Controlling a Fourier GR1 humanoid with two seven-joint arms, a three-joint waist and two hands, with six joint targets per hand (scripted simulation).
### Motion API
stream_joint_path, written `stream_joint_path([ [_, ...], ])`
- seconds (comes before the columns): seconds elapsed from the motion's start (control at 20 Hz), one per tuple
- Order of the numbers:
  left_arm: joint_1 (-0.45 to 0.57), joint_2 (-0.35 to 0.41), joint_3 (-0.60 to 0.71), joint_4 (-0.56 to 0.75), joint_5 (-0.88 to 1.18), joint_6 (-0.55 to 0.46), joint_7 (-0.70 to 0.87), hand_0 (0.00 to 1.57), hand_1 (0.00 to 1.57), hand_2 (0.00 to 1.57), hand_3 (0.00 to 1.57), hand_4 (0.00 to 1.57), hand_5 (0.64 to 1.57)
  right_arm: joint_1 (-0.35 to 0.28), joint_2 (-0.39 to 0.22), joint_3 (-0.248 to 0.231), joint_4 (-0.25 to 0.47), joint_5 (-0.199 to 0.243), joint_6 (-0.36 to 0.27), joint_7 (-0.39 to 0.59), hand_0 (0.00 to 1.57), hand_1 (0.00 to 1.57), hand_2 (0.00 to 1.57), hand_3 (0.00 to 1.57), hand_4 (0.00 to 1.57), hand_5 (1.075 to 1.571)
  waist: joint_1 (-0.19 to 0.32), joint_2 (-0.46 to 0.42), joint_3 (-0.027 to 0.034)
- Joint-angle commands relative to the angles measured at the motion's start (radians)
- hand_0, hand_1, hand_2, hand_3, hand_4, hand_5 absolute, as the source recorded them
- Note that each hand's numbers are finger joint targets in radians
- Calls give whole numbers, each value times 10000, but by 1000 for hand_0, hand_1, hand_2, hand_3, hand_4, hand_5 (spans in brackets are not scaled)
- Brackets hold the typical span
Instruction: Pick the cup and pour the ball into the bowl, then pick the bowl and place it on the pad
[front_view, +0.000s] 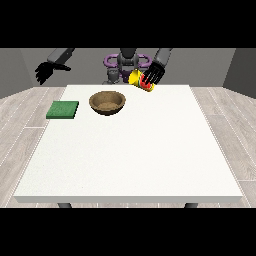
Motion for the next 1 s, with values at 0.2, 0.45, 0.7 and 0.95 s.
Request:
stream_joint_path([
  [0.2,-8,-780,-1441,-711,-2226,-332,2313,1202,1202,1571,1571,976,1569,132,-43,-81,922,162,-33,-752,0,0,0,0,0,1550,298,-208,-6],
  [0.45,-464,-793,-2567,-914,-3376,-495,3875,682,682,1571,1534,891,1571,-723,-454,-142,1219,8,203,-269,0,0,0,0,0,1551,15,125,-7],
  [0.7,-1172,-797,-3427,-1372,-4151,-1384,5152,545,545,1571,1571,901,1571,-1304,-294,142,1303,331,-258,-224,0,0,0,158,0,1533,-167,331,-5],
  [0.95,-1469,-799,-3895,-1138,-5165,-1782,5563,373,373,1571,1571,899,1570,-1885,254,538,989,529,-683,-60,0,0,0,273,0,1527,-429,590,-11],
])
